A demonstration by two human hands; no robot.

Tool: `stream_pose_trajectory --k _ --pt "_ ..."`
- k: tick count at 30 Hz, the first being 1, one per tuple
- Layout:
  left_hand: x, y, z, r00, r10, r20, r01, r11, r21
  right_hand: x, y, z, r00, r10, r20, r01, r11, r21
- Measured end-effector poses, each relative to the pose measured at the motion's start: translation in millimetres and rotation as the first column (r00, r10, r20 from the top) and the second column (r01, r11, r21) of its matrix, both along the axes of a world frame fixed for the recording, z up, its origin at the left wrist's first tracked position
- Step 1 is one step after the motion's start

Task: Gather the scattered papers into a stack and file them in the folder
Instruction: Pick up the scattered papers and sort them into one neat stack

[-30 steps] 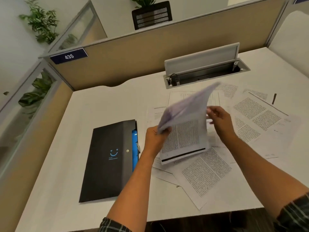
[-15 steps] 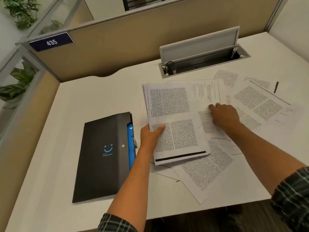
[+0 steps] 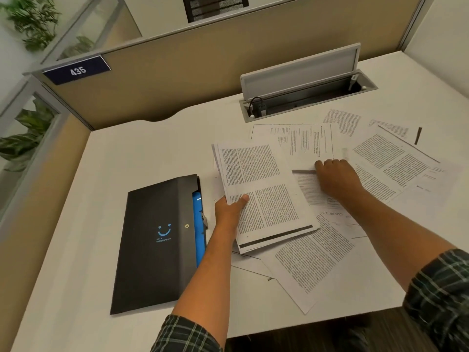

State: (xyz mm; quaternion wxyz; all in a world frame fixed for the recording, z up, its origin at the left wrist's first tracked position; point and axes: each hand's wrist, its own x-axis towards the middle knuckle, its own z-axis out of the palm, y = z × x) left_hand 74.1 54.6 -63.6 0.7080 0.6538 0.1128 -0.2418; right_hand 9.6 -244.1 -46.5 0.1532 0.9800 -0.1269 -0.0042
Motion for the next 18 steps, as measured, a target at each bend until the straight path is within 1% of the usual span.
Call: stream_pose_trajectory --k 2,4,6,9,11,14,16,18 --pt "0 -1 -2 1.000 0.003 -0.010 -0.003 1.000 0.007 -3 2 2 0.997 0.003 -0.077 -0.008 0.998 -0.067" --pt "1 -2 -3 1.000 0.003 -0.011 -0.003 1.000 0.011 -3 1 8 0.993 -0.004 -0.120 -0.003 0.998 -0.063" --pt "1 -2 -2 1.000 0.002 -0.011 -0.002 1.000 0.016 -2 -1 15 0.993 -0.052 -0.108 0.055 0.998 0.029" --pt "2 -3 -1 1.000 0.003 -0.019 -0.002 1.000 0.020 -5 -4 26 0.984 -0.166 -0.059 0.175 0.967 0.186" --pt "3 -2 -1 0.999 0.011 -0.032 -0.010 1.000 0.007 -9 -6 32 0.977 -0.214 0.009 0.205 0.947 0.249" --pt "5 -2 0 0.998 0.030 -0.058 -0.029 1.000 0.006 -15 -7 44 0.942 -0.258 0.215 0.178 0.926 0.333" --pt "5 -3 2 0.997 0.037 -0.063 -0.037 0.999 0.008 -15 0 58 0.909 -0.227 0.349 0.101 0.933 0.344" --pt "5 -6 5 0.997 0.039 -0.060 -0.039 0.999 0.002 -13 18 73 0.907 -0.097 0.409 -0.063 0.931 0.359"
